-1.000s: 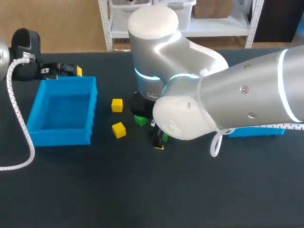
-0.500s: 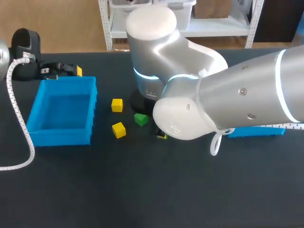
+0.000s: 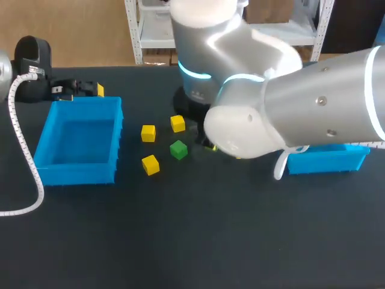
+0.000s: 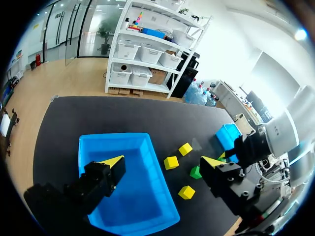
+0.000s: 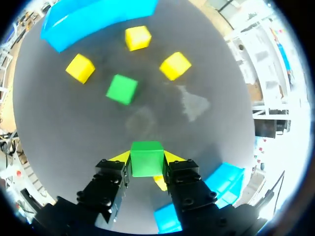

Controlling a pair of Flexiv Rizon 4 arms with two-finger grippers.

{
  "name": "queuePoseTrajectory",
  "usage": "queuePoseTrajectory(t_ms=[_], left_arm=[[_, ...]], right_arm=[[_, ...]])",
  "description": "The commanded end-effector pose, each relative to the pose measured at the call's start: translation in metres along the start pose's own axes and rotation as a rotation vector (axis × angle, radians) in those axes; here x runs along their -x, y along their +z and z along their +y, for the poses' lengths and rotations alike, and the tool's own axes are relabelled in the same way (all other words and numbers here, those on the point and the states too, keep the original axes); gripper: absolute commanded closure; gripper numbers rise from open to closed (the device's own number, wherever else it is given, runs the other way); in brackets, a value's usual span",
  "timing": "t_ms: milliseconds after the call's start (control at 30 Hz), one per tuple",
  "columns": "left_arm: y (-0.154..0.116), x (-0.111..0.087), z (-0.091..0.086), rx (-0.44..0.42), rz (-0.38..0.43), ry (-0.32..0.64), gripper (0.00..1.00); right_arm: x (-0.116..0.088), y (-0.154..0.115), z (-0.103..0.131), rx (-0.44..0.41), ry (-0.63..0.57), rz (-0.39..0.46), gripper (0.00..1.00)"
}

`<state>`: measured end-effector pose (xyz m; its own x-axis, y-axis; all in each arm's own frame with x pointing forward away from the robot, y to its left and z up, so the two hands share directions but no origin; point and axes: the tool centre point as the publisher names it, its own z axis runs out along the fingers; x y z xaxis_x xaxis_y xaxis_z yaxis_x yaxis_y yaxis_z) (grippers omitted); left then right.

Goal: Put the green cubes in the right bin and the yellow cubes in the left bin.

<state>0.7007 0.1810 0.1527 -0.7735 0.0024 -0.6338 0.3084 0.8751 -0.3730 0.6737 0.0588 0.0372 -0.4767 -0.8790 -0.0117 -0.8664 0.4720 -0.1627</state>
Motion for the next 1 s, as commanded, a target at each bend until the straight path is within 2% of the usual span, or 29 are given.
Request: queuePoseTrajectory(t_ms=[33, 233, 533, 767, 1000], left_arm=[[0.0, -0.001, 0.002, -0.01, -0.006, 0.002, 0.0], [0.0, -0.001, 0.002, -0.01, -0.006, 0.002, 0.0], [0.0, -0.001, 0.002, -0.01, -0.006, 0.002, 0.0], [0.0, -0.001, 0.002, -0.01, -0.006, 0.002, 0.0], [0.0, -0.001, 0.002, -0.01, -0.006, 0.002, 0.0]], right_arm=[[-0.009, -0.014, -0.014, -0.022, 0.036, -0.027, 1.0], [-0.02, -0.036, -0.044, -0.055, 0.129, -0.066, 1.0], [-0.051, -0.051, -0.082, -0.103, 0.286, -0.094, 1.0], [-0.087, -0.052, -0.112, -0.124, 0.448, -0.113, 1.0], [-0.126, -0.048, -0.129, -0.129, 0.606, -0.121, 1.0]])
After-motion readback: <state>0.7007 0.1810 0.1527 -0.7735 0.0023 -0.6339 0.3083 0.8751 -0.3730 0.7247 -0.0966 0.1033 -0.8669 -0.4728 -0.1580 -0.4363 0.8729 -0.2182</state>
